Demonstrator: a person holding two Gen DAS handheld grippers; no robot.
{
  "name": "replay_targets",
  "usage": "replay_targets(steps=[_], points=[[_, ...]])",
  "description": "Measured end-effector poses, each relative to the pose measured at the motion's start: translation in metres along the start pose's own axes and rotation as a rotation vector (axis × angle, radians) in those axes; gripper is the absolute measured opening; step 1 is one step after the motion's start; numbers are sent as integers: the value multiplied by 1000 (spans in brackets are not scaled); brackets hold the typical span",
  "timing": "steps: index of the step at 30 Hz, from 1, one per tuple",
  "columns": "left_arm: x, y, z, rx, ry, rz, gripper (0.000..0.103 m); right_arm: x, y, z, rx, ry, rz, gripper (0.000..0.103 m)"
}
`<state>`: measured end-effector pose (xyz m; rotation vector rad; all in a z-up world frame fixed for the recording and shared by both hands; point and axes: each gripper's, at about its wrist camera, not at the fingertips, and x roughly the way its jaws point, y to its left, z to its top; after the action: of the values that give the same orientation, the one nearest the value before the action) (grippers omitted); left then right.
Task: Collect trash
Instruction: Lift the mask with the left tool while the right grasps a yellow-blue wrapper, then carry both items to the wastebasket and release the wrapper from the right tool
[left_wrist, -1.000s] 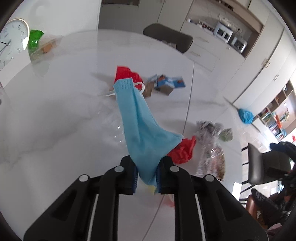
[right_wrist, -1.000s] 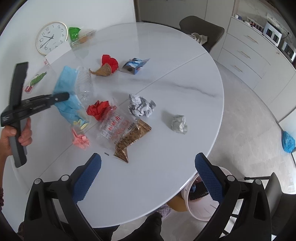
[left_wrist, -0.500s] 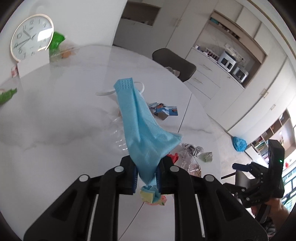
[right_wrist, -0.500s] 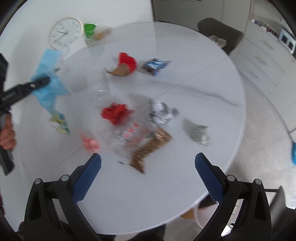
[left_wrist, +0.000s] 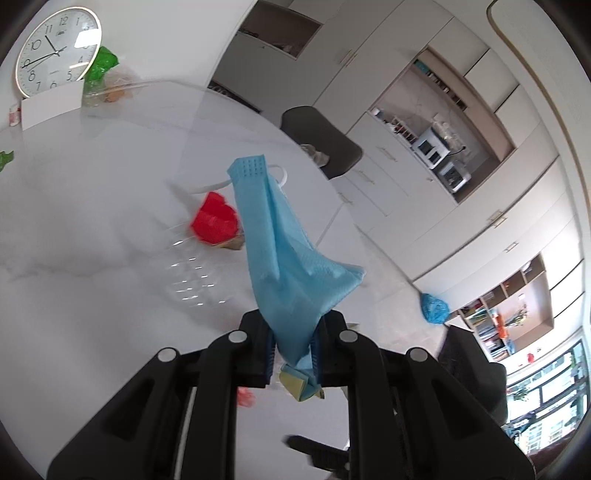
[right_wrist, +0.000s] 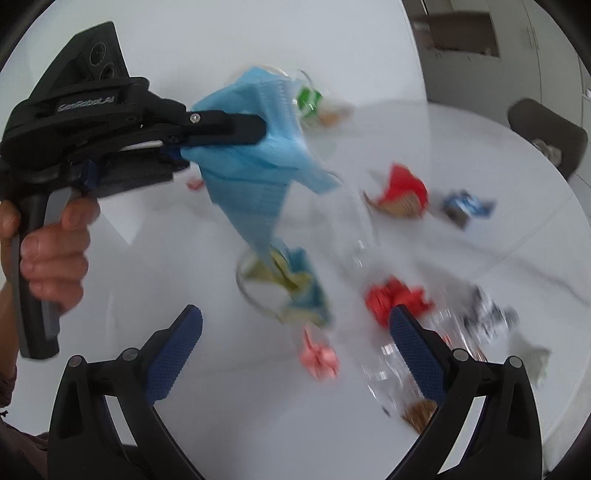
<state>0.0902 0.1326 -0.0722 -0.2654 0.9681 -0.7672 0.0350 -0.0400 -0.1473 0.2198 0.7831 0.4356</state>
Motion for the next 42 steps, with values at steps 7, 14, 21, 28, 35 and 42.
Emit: replay_targets(steps=[7,14,21,28,35,42], points=[[-2,-25,0,24,-4,4,15,-13,-23,14,64,-52,94,36],[4,-45,-2,52,-13,17,15,-49,-48,-12,88,2,44,28],[28,-95,-18,211,40,40,15,-118,-100,-84,217,72,-174,28],[97,-178,-76,382,221,-64,15,-247,-156,-175,430,71,-482,29],[192,-272,-161,606,441,-154,15,-327,-184,-232,575,16,-644,29],[299,-311,-249,709,660,-127,27,-369,-199,-263,648,-4,-669,30]])
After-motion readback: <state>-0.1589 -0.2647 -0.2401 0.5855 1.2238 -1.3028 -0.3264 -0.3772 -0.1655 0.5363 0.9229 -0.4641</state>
